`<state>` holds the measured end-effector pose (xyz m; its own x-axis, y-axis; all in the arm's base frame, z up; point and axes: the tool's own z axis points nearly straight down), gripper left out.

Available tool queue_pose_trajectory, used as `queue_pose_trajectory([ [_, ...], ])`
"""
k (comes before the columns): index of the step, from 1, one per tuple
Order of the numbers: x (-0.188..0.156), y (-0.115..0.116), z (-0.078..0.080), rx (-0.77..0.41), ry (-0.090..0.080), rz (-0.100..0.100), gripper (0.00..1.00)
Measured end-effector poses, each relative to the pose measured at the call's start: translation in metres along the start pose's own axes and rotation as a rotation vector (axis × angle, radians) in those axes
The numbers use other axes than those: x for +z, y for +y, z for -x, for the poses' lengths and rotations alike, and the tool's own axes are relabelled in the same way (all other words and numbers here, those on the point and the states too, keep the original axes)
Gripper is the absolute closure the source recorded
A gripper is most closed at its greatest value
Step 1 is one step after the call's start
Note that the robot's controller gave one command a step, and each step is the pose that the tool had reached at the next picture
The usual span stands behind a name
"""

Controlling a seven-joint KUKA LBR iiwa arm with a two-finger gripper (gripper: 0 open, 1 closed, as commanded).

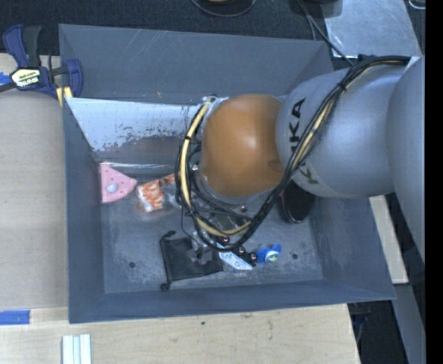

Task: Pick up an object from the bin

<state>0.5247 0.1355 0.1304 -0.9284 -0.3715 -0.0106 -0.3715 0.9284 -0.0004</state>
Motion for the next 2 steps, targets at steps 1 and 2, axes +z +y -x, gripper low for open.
queue_pose_trajectory([
  [1, 0.0620, -0.0241, -0.0153, 0.392, 0.017, -0.004, 0.00],
  [2, 0.0597, -0.0188, -0.0185, 0.024, -0.001, 0.000, 0.00],
])
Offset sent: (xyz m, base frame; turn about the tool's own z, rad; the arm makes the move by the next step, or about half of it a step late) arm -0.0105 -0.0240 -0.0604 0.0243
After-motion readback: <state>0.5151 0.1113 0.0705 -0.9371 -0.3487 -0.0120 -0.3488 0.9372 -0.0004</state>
